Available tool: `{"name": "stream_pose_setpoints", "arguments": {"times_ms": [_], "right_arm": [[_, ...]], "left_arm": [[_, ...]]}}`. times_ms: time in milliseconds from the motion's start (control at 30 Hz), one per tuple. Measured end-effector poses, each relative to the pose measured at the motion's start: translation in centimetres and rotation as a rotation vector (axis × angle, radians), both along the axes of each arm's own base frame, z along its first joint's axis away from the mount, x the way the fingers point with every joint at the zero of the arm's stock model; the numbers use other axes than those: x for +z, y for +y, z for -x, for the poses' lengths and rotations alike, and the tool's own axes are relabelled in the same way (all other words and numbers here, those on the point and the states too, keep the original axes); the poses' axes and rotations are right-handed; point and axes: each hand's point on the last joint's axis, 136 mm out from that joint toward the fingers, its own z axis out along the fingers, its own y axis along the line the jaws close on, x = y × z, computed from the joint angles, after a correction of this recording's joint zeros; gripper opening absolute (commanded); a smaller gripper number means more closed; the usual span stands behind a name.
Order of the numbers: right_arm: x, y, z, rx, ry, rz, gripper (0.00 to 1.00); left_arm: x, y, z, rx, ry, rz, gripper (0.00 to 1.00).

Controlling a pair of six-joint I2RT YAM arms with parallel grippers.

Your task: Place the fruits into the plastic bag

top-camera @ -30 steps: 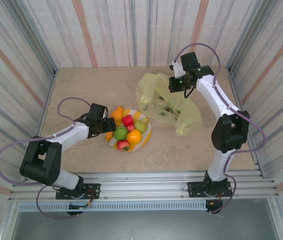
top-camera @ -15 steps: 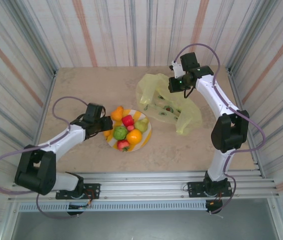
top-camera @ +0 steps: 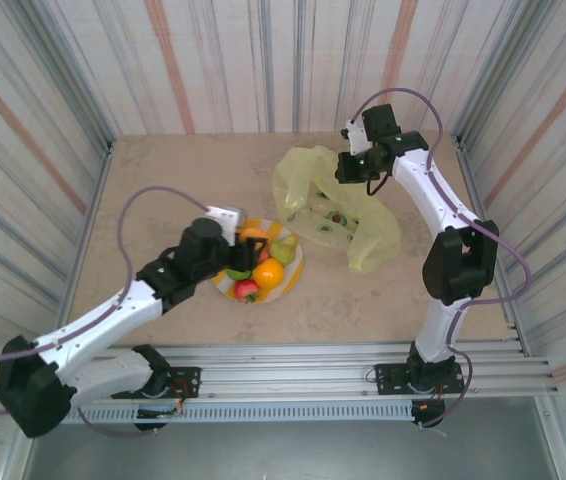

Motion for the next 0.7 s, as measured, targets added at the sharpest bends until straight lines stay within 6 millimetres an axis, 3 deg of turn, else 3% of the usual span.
{"name": "stream_pose_setpoints", "arguments": {"times_ms": [133, 300, 467, 700], "right_arm": [[-0.7, -0.1, -0.2, 0.000, 0.029, -0.029, 0.00], [-1.4, -0.1, -0.3, -0.005, 0.063, -0.057, 0.00], [-1.3, 0.2, -0.2, 0.003, 0.068, -0.076, 0.00], [-1.1, 0.2, -0.2, 0.010, 0.075, -0.101, 0.00]], "left_arm": [[0.8, -7.1, 0.8, -0.195, -0.069, -0.068, 0.55], [0.8, -13.0, -0.9, -0.293, -0.134, -0.135, 0.56], [-0.2, -15.0, -5.2, -0.239, -0.166, -0.190, 0.56], [-0.9, -14.2, -13.1, -0.028, -0.100, -0.090, 0.56]]}}
